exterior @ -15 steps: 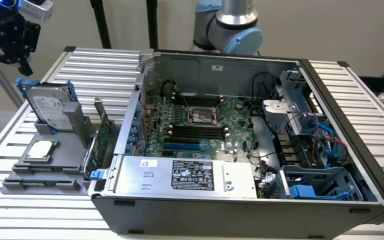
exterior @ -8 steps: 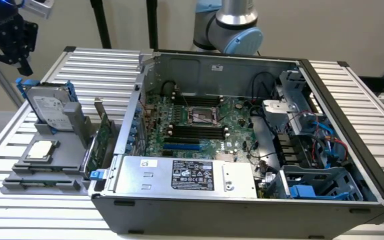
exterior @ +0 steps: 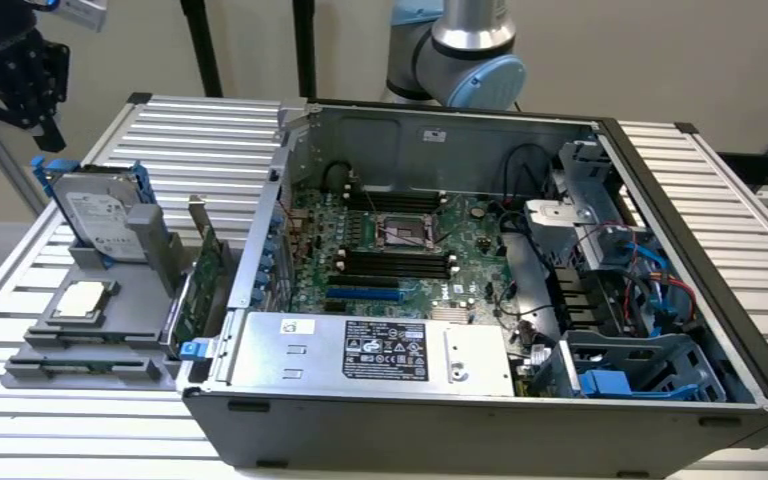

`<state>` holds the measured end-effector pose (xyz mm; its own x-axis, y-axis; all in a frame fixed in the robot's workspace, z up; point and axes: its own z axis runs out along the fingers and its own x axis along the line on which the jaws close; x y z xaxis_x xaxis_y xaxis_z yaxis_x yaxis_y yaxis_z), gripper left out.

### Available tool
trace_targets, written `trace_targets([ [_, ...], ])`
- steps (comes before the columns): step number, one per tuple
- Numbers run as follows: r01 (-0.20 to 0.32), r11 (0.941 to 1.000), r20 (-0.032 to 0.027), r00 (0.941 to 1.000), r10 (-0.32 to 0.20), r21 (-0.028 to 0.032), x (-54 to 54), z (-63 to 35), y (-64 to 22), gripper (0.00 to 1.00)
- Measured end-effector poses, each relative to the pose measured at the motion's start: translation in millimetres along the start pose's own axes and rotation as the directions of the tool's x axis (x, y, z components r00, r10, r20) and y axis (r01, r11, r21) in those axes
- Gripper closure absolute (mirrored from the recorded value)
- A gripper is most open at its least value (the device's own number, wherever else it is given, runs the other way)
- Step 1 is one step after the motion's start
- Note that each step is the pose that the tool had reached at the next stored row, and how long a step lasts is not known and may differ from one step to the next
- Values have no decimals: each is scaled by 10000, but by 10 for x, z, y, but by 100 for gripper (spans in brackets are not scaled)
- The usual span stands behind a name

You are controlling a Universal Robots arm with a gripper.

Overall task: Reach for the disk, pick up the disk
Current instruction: 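Pick up the disk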

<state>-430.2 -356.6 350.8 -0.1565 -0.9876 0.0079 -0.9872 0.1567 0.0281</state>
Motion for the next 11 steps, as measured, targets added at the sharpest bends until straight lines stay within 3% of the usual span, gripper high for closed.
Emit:
trace_targets([
  [4,718,9974,-21,9974,-718,5,0,0,0,89],
  [11,1690,9856,-54,9856,-1690,14,1,5,11,89],
])
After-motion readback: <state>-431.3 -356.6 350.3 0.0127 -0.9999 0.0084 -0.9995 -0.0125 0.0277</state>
